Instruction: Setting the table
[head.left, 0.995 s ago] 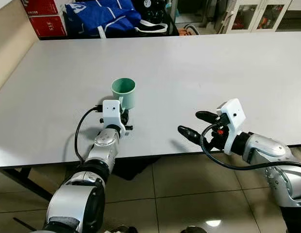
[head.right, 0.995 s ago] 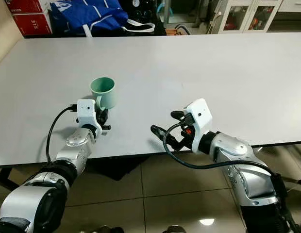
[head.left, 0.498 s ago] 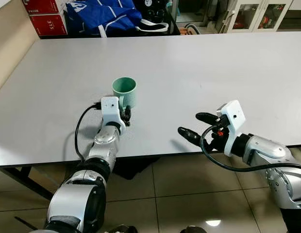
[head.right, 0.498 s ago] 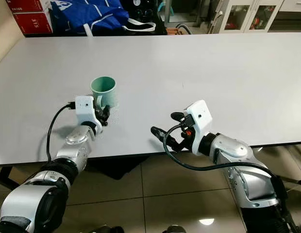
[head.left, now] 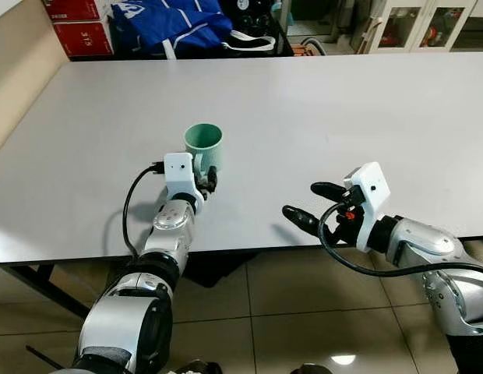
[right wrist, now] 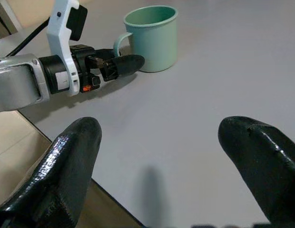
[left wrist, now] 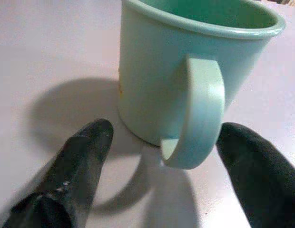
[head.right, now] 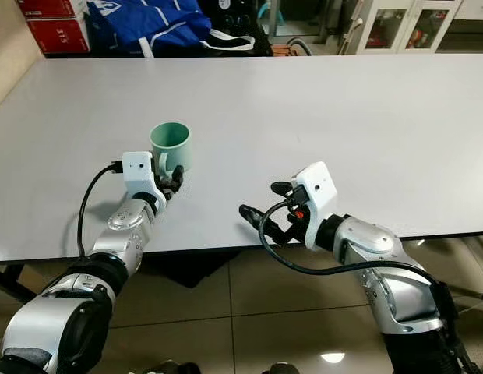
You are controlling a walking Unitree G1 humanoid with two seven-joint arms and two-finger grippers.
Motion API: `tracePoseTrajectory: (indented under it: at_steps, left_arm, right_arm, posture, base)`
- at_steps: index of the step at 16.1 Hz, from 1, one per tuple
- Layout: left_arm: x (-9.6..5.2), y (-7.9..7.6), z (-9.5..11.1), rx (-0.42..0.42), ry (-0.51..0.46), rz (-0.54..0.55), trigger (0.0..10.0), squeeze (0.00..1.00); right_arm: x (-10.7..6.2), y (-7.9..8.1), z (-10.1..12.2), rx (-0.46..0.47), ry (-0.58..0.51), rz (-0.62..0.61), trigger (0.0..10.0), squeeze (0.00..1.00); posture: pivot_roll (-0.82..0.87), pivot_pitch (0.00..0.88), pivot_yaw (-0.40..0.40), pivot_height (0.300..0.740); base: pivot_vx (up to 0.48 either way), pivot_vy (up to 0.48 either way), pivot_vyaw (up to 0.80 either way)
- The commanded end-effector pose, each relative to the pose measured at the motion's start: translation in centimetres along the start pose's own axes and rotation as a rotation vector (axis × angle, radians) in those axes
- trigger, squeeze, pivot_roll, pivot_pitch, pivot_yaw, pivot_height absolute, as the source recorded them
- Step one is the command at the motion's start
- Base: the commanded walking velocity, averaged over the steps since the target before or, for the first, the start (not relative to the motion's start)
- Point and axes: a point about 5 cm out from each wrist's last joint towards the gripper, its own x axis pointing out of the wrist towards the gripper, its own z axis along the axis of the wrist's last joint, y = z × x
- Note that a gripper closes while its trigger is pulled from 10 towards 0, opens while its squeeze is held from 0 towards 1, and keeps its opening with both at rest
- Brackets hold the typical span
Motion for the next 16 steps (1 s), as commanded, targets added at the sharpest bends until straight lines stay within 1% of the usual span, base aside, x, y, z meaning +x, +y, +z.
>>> tracePoseTrajectory:
  at_steps: [1, 4, 5, 6, 7, 9, 11, 12, 16]
  left_arm:
    - [0.0, 0.0, 0.0, -0.006, 0.001, 0.003, 10.0, 1.00]
    - [0.0, 0.0, 0.1, 0.002, -0.001, -0.005, 10.0, 1.00]
    - [0.0, -0.1, 0.4, 0.012, -0.017, -0.013, 10.0, 0.74]
    - [-0.1, -0.6, 0.4, -0.021, -0.025, -0.052, 10.0, 0.00]
    - [-0.2, -0.7, 0.4, -0.042, -0.030, -0.066, 10.0, 0.00]
    - [-0.4, -1.0, 0.4, -0.043, -0.042, -0.074, 10.0, 0.00]
    - [-1.1, -1.7, 0.1, -0.038, -0.054, -0.115, 10.0, 0.00]
    - [-1.2, -1.7, 0.1, -0.038, -0.053, -0.119, 10.0, 0.00]
    - [-2.6, -0.9, 0.9, -0.026, -0.094, -0.116, 10.0, 0.00]
  right_arm:
    - [0.3, 0.2, 0.4, -0.019, -0.011, 0.008, 10.0, 0.00]
    - [0.4, 0.3, 0.2, -0.017, -0.010, 0.007, 10.0, 0.00]
    - [0.4, 0.2, 0.2, -0.017, -0.010, 0.006, 10.0, 0.00]
    - [0.5, 0.3, 0.0, -0.016, -0.010, 0.006, 10.0, 0.00]
    - [0.6, 0.3, -0.1, -0.016, -0.010, 0.006, 10.0, 0.00]
    - [0.7, 0.4, -0.3, -0.014, -0.010, 0.008, 10.0, 0.00]
    - [1.1, 0.8, -0.6, -0.002, -0.018, 0.017, 10.0, 0.00]
    - [1.2, 0.8, -0.6, -0.001, -0.018, 0.016, 10.0, 0.00]
    - [1.8, 0.6, -1.1, 0.000, -0.032, -0.012, 10.0, 0.00]
  posture:
    - [-0.30, 0.045, 0.058, 0.740]
    - [-0.30, 0.039, 0.062, 0.740]
    - [-0.30, 0.039, 0.062, 0.740]
    - [-0.30, 0.035, 0.064, 0.740]
    - [-0.29, 0.031, 0.066, 0.740]
    - [-0.28, 0.027, 0.067, 0.740]
    - [-0.27, 0.019, 0.072, 0.740]
    - [-0.27, 0.017, 0.074, 0.740]
    - [-0.24, 0.002, 0.088, 0.740]
  base:
    - [0.000, 0.000, 0.00]
    - [0.000, 0.000, 0.00]
    - [0.000, 0.000, 0.00]
    - [0.000, 0.000, 0.00]
    - [0.000, 0.000, 0.00]
    - [0.000, 0.000, 0.00]
    - [0.000, 0.000, 0.00]
    - [0.000, 0.000, 0.00]
    - [0.000, 0.000, 0.00]
